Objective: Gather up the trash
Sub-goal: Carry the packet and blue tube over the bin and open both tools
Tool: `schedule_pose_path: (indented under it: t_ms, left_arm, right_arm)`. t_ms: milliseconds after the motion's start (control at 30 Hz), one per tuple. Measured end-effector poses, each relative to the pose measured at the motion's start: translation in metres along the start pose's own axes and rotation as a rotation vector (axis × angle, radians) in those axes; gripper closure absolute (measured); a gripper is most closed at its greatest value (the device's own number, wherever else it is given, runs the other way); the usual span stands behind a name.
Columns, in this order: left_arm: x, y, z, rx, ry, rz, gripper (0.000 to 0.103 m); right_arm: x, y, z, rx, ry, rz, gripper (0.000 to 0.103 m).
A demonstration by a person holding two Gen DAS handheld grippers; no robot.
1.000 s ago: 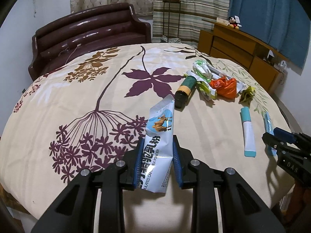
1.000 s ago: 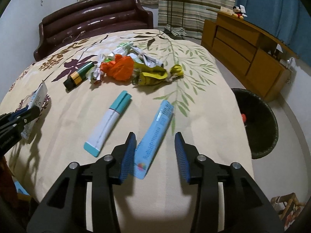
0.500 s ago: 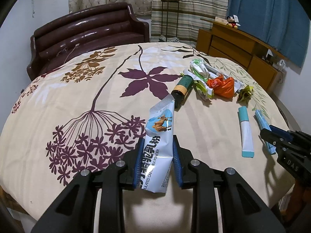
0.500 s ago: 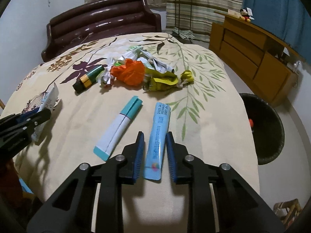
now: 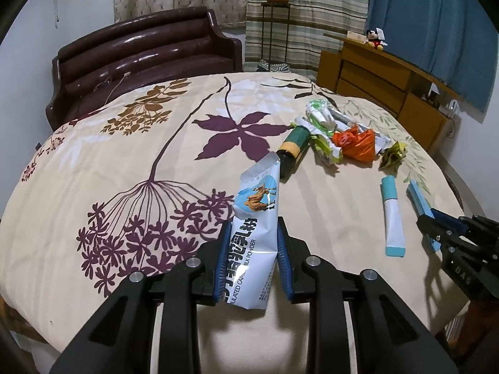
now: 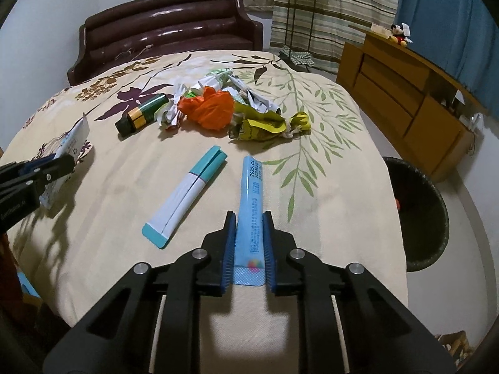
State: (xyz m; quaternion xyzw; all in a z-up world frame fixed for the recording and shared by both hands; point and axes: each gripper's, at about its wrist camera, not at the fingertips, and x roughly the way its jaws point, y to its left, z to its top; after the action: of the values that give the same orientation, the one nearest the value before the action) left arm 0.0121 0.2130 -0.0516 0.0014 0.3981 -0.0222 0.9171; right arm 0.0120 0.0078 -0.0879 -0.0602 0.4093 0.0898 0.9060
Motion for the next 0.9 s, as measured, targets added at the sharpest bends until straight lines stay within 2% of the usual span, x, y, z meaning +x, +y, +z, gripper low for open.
schedule_pose_path:
  t_ms: [200,367,667,900]
  left_arm:
    - [-0.009,-0.022,0.007,0.016,-0.036,-0.019,0.074]
    - [-0.017,-0.061,0.023,0.065,-0.088,-0.056,0.074]
    - [-0.009,-0.134,0.051,0.107,-0.122,-0.134,0.074]
    - [0.013,-0.205,0.063,0.161,-0.102,-0.19,0.074]
  right_arm:
    - [-0.016,-0.016,0.005,0.01,-0.061,-0.011,0.087]
    - [-0.032,-0.045,0.012,0.028,-0.115,-0.037,0.087]
    - [-0.047,-0.127,0.013,0.121,-0.182,-0.123,0.086]
    - [-0.045,-0.186,0.011,0.198,-0.211,-0.204,0.086]
